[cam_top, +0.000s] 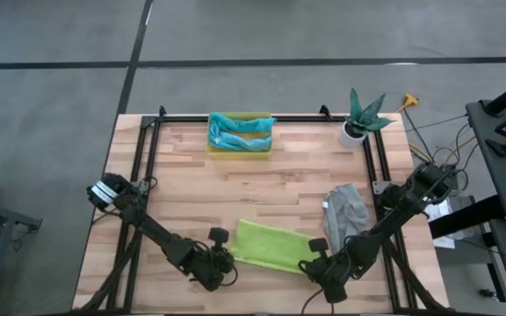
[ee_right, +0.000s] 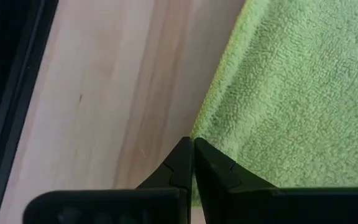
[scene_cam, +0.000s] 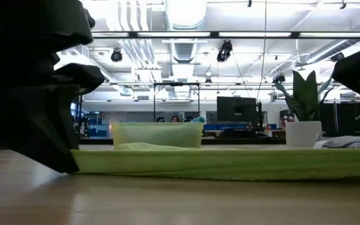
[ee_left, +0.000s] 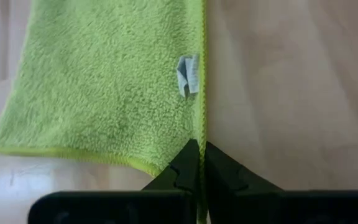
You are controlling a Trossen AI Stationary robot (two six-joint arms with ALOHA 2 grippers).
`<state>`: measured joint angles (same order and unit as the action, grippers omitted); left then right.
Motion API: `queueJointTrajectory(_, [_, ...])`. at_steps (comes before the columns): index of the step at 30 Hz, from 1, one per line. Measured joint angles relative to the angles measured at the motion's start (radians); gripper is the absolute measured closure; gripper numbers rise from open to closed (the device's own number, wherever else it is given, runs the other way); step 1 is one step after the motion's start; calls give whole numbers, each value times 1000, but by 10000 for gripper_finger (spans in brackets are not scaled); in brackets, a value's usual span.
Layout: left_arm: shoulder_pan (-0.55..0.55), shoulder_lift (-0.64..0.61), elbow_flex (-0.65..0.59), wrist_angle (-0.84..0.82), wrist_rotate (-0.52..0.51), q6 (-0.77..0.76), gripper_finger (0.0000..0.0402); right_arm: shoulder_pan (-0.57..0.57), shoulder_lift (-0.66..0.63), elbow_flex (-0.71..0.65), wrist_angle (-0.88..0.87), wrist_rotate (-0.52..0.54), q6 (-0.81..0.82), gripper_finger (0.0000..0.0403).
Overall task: Roll microfiber towels into tight, uniform cylinder then place into a basket
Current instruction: Roll the green towel
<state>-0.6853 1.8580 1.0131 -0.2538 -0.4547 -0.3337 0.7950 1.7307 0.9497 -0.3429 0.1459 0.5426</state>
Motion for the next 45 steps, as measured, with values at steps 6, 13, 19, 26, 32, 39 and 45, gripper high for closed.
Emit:
queueJointTrajectory(6, [0,-6,28,-27,27,59,401,8,-2,46,27,32,-80,394])
queueJointTrajectory(13, [-4,-19,19,-31,105,58,401,12,0,55,30,56,-33,387])
queueJointTrajectory(19, [-5,-21,10,-26,103,50,383,13,1,38,27,83,14,338])
queueJointTrajectory(26, [-4,-22,9,-26,106,25,283,13,1,1,25,141,82,256])
queueJointTrajectory(32, [-6,-57,7,-81,176,23,219,15,1,-2,3,164,96,205])
queueJointTrajectory(39, [-13,-148,7,-206,118,25,210,30,1,11,3,161,96,193])
queueJointTrajectory(45, [-13,-190,-8,-202,19,24,210,36,6,11,18,166,94,198])
